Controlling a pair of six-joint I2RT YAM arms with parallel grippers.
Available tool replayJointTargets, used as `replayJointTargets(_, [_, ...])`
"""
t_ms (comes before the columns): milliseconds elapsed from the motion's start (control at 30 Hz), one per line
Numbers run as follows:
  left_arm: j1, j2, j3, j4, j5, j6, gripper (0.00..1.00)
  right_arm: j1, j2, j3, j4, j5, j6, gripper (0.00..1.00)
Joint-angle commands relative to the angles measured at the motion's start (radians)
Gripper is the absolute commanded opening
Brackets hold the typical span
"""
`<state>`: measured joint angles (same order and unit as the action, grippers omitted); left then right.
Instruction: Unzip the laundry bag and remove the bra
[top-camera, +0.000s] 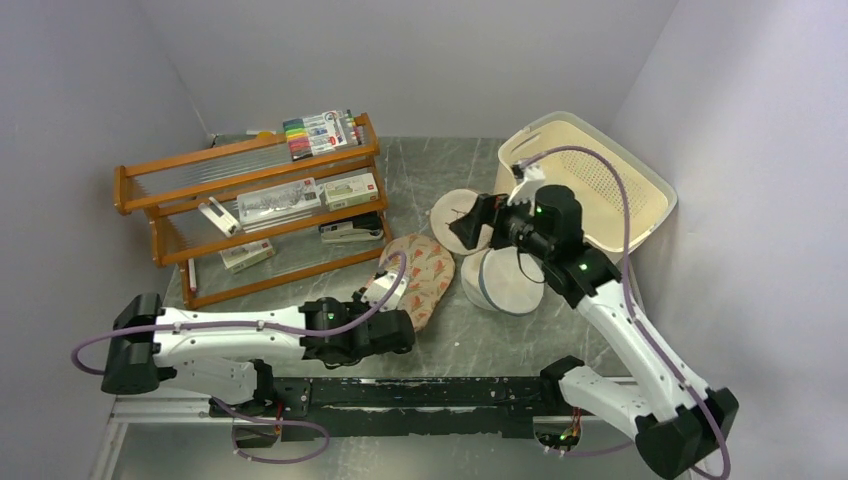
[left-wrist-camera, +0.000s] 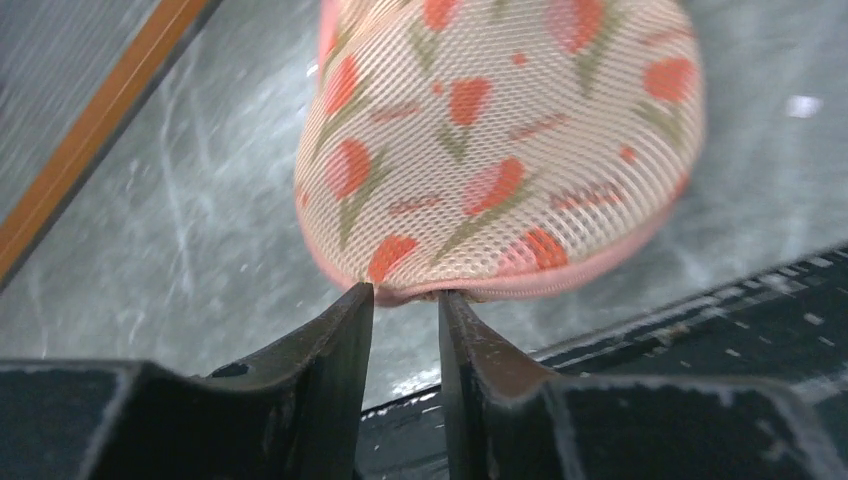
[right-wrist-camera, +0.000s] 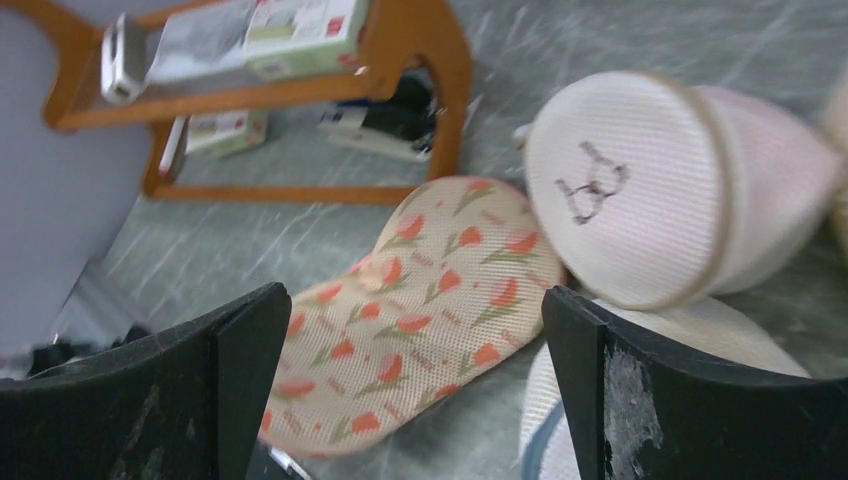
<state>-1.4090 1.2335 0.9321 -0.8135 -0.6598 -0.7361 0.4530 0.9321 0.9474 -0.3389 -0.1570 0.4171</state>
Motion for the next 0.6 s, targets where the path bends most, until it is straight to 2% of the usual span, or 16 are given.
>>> replayJointTargets(0, [0.017, 0.057, 0.053, -0.336, -0.157, -0.387, 0.45, 0.032, 0.11, -0.018, 0.045, -0.244, -0.042, 1.0])
replayJointTargets(67, [0.025, 0.091, 0.099, -0.517, -0.196, -0.613, 0.46, 0.085, 0.164, -0.013, 0.036, -0.226, -0.052, 1.0])
replayJointTargets(100, [0.025, 0.1, 0.111, -0.57, -0.204, -0.679, 0.46, 0.109, 0.185, -0.008, 0.03, -0.206, -0.056, 1.0])
replayJointTargets(167, [0.025, 0.103, 0.118, -0.596, -0.209, -0.711, 0.49, 0.152, 0.224, -0.001, 0.017, -0.16, -0.061, 1.0])
replayJointTargets(367, [0.026, 0.039, 0.134, -0.486, -0.207, -0.585, 0.73, 0.2, 0.356, 0.031, -0.067, -0.033, -0.07, 0.99])
replayJointTargets(567, [0.028, -0.126, 0.104, -0.219, -0.191, -0.398, 0.97, 0.201, 0.427, 0.043, -0.098, 0.063, -0.062, 0.92])
